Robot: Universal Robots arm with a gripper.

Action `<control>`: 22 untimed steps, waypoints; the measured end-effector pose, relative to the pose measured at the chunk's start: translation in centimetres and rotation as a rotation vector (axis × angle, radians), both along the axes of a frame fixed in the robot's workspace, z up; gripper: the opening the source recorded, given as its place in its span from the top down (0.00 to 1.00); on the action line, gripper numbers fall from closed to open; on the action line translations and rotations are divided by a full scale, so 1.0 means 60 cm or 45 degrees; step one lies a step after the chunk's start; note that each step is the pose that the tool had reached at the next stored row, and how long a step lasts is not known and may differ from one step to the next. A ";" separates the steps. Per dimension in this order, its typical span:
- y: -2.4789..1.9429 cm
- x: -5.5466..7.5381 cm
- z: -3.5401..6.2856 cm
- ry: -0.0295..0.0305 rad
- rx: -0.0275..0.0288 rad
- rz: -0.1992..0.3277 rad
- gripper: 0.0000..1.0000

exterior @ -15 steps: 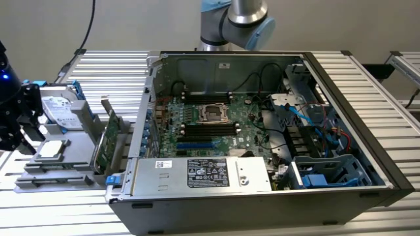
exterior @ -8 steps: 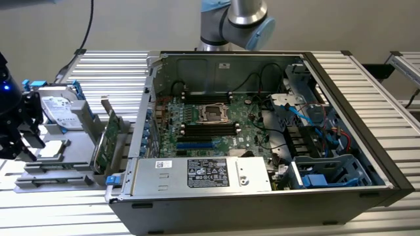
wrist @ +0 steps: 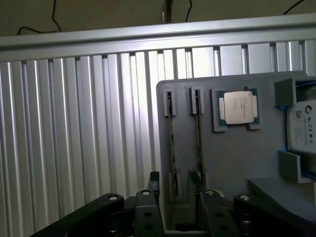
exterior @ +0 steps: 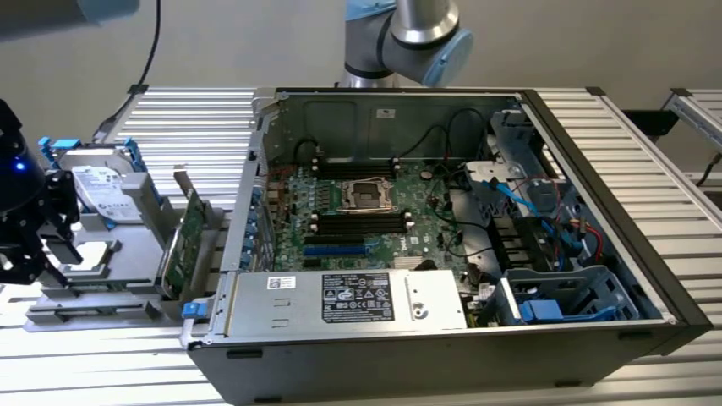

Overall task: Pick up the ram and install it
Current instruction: 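Pick up the ram and move it above insertion slot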

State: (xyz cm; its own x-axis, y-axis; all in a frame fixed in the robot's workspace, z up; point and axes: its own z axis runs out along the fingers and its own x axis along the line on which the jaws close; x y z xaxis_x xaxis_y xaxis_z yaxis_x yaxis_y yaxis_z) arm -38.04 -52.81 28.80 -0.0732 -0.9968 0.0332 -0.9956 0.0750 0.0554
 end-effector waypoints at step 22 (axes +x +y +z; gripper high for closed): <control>0.0000 -0.006 -0.067 -0.0017 0.0006 0.070 0.64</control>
